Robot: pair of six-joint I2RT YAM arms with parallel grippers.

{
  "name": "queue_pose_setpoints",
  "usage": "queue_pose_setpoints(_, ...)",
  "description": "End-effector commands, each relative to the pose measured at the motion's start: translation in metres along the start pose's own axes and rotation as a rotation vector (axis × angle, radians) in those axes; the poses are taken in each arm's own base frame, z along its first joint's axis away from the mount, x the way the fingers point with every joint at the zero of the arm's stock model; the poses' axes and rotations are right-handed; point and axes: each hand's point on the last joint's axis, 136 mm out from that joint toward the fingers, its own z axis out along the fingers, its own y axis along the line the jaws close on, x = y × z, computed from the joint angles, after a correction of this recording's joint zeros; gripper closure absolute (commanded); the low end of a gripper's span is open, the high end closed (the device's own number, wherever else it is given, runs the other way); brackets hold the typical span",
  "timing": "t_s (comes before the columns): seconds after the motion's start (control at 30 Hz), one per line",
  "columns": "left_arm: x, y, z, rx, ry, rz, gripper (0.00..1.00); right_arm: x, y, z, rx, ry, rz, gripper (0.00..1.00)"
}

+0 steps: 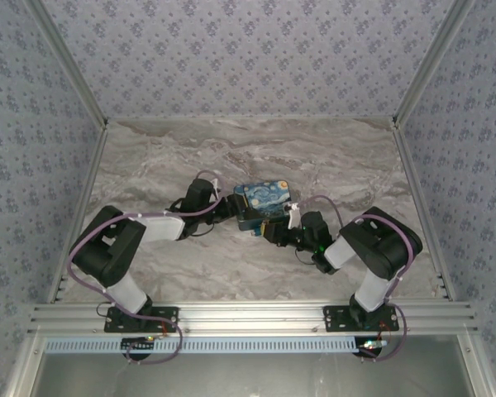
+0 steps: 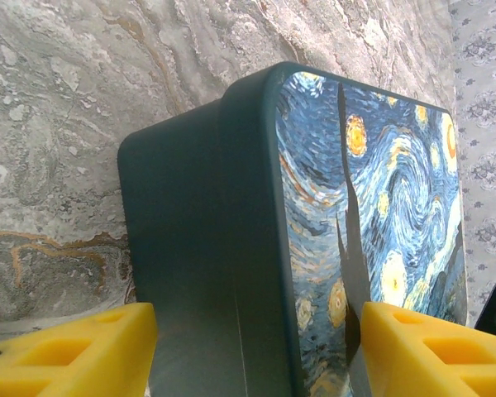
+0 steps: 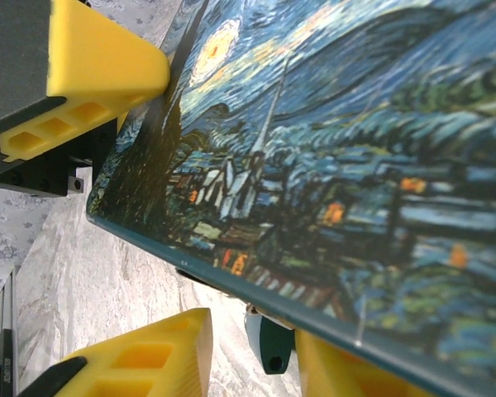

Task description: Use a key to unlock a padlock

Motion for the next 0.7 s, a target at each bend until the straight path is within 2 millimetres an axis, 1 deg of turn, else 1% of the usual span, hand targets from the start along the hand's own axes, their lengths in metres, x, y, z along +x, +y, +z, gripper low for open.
queue_pose_setpoints(0.0, 0.0146, 0.0311, -0.0016, -0.105, 0.032, -0.036, 0.35, -0.0157, 0.0147, 0.0025, -0.061, -0.047, -0.05, 0.72)
queue_pose_setpoints(0.13, 0.0145, 0.0308, -0.0018, -0.104, 0.032, -0.036, 0.35, -0.0155, 0.0132, 0.0028, -0.054, -0.048, -0.048, 0.79)
queue_pose_setpoints(0.2, 0.0146, 0.0309, -0.0021, -0.104, 0.031, -0.036, 0.35, -0.0161, 0.0124, 0.0027, -0.05, -0.051, -0.048, 0.84)
queue_pose_setpoints(0.33, 0.0142, 0.0318, -0.0032, -0.109, 0.027, -0.035, 0.35, -0.0165, 0.0093, 0.0028, -0.035, -0.057, -0.045, 0.89)
queue_pose_setpoints(0.43, 0.0136, 0.0324, -0.0046, -0.116, 0.023, -0.031, 0.35, -0.0167, 0.0072, 0.002, -0.026, -0.062, -0.039, 0.91)
queue_pose_setpoints(0.67, 0.0125, 0.0368, -0.0078, -0.137, 0.015, -0.026, 0.35, -0.0191, 0.0063, -0.001, -0.02, -0.076, -0.033, 0.93)
